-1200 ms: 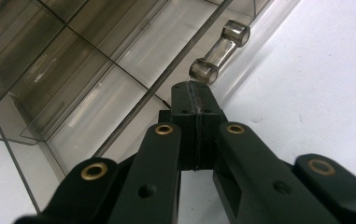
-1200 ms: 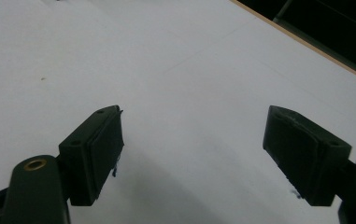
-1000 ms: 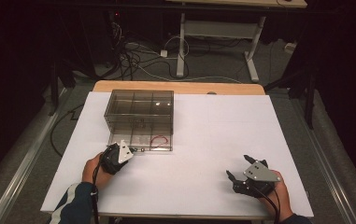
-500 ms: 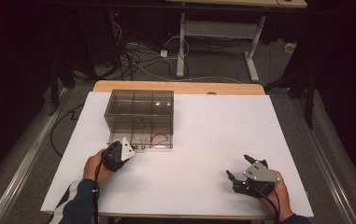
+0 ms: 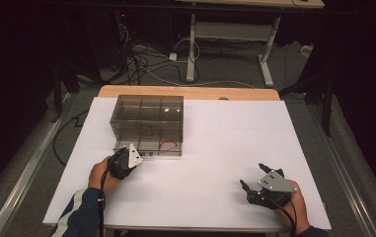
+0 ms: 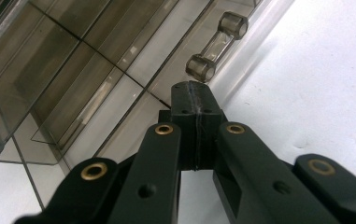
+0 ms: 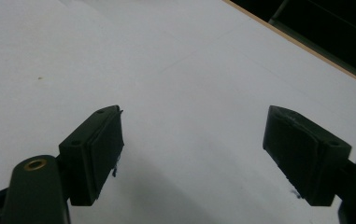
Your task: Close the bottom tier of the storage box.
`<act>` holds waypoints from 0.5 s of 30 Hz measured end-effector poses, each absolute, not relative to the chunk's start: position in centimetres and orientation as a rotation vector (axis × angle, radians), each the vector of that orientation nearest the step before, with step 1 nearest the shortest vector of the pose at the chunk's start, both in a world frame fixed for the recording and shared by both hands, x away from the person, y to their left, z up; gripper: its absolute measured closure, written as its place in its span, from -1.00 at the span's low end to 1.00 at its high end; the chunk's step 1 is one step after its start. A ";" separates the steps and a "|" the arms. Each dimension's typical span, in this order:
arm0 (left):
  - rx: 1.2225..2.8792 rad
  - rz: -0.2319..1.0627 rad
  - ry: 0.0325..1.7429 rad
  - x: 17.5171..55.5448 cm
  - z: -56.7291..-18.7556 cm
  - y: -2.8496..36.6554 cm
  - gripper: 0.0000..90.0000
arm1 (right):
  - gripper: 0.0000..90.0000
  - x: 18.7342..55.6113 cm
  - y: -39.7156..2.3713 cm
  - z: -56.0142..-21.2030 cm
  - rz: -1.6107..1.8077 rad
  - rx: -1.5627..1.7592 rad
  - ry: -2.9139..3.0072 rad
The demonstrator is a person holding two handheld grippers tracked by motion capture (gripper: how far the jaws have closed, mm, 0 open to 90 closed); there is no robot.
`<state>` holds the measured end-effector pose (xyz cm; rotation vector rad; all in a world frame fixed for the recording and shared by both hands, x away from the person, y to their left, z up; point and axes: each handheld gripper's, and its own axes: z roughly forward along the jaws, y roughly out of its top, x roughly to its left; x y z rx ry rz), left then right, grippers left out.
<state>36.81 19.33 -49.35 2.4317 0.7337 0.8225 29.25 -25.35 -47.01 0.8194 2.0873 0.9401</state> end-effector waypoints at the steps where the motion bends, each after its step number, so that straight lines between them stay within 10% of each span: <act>1: 2.433 0.824 0.733 36.8 -49.4 19.3 0.95 | -0.54 29.3 -25.4 -47.0 0.941 0.820 2.088; 15: 2.443 0.829 0.735 37.4 -49.3 19.4 0.95 | -0.54 29.3 -25.3 -47.2 0.930 0.816 2.096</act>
